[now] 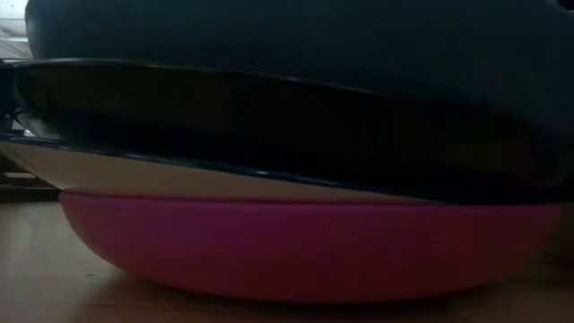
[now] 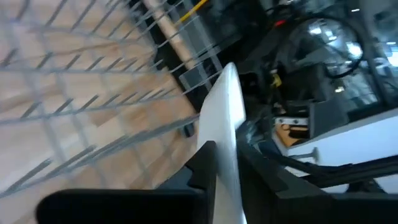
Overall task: Sort dishes
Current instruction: Put the white plate in the dish rack
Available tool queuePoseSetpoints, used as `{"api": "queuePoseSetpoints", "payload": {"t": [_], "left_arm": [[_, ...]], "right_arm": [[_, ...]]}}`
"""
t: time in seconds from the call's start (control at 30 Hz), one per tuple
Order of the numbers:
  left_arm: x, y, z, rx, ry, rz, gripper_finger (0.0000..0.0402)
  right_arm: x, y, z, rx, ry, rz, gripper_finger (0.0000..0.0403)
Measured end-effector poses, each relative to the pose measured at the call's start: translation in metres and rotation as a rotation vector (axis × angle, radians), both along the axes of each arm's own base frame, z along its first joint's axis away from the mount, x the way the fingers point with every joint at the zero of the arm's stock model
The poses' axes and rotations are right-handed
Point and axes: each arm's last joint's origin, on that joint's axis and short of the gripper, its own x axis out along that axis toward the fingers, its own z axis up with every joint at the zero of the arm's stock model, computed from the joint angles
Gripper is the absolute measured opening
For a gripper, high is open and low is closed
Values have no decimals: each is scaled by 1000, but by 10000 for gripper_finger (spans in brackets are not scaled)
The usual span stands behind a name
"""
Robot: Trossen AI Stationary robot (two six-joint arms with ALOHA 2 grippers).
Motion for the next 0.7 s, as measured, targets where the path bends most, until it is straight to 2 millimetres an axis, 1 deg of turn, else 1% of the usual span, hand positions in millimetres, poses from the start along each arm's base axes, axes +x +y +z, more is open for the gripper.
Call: {"api": "queuePoseSetpoints", "payload": {"t": [0.23, 0.37, 0.5, 0.57, 0.7], "left_arm": [[2, 8, 20, 98, -211, -59, 105], [0, 15, 33, 147, -339, -87, 127], [-4, 25, 46, 189, -474, -83, 138], [-6, 30, 51, 227, -526, -73, 140], [-11, 38, 59, 321, -596, -41, 140]], "right_arm": [[-3, 0, 11, -15, -83, 34, 50], [-6, -1, 17, -27, -130, 46, 50], [-9, -1, 21, -20, -164, 66, 50], [-10, -1, 23, -45, -176, 87, 50], [-15, 0, 36, -81, -303, 150, 50]]}}
